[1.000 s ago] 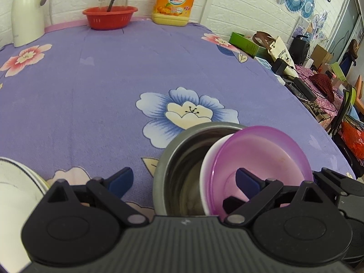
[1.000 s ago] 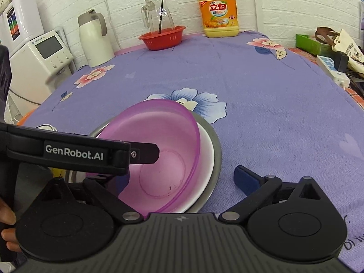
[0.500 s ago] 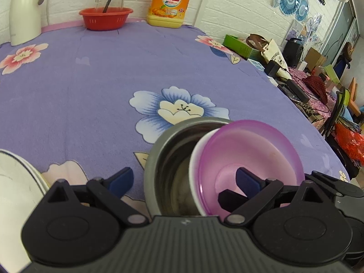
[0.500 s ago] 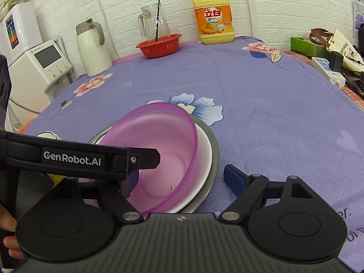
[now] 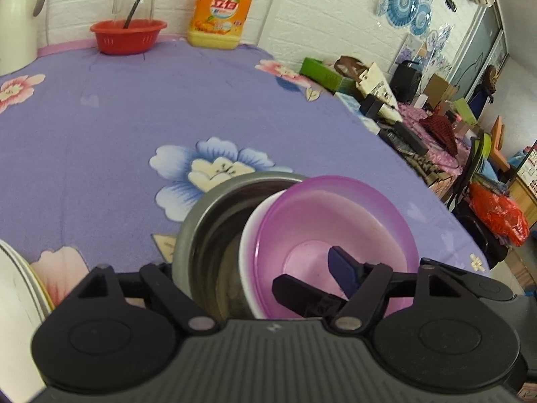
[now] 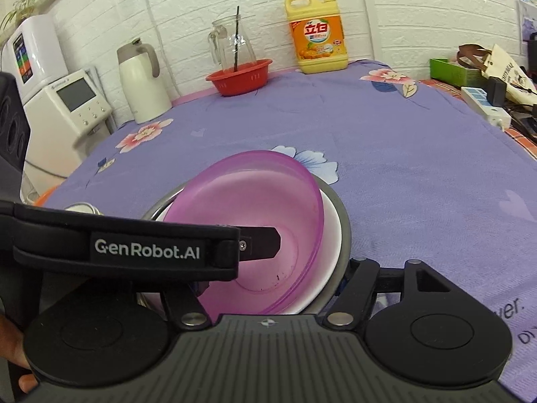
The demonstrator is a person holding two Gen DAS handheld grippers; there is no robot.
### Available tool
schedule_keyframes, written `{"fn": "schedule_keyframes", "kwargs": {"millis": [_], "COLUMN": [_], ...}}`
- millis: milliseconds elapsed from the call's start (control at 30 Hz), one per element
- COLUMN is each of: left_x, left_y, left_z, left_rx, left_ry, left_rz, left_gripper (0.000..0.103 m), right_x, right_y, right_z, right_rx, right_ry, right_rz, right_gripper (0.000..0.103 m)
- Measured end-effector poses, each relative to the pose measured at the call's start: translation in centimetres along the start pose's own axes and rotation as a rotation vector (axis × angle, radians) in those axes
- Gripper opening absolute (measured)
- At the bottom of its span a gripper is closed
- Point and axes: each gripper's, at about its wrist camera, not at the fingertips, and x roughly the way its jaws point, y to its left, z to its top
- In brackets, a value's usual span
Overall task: Organize plates and bowls
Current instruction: 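Open the left gripper and release the pink bowl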
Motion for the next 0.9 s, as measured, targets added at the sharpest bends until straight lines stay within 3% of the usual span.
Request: {"fn": "schedule_keyframes", "kwargs": {"millis": [200, 367, 600, 733, 900], "left_x": [-3.7, -8.9, -13.9, -14.4, -13.7], "left_y": [0.4, 4.6, 11.8, 14.7, 15.8], "left_z": [1.0, -0.1, -3.1, -4.5, -5.1], "left_rx": [-0.025, -0.08, -0.191, -0.263, -0.272], "left_ry": [-0.089, -0.152, -0.162, -0.153, -0.147], "left_rz": [-0.015, 0.096, 0.281, 0.275, 0.259], "left_gripper": [0.074, 0.074, 0.074, 0.074, 0.074], "right_x": [-2.4, -2.3, 1.5, 2.9, 3.8], "right_y": [2.0, 6.4, 14.6, 17.4, 18.1], "right_z": [1.5, 2.1, 0.9, 0.0, -0.3], "right_rx": [-0.058, -0.134, -0.206, -0.253, -0.265], "right_ry": [-0.063, -0.084, 0.004, 0.059, 0.106], "right_rz": [-0.038, 0.049, 0.264, 0.297, 0.279], "right_gripper": [0.103, 0.103, 0.103, 0.103, 0.103]}}
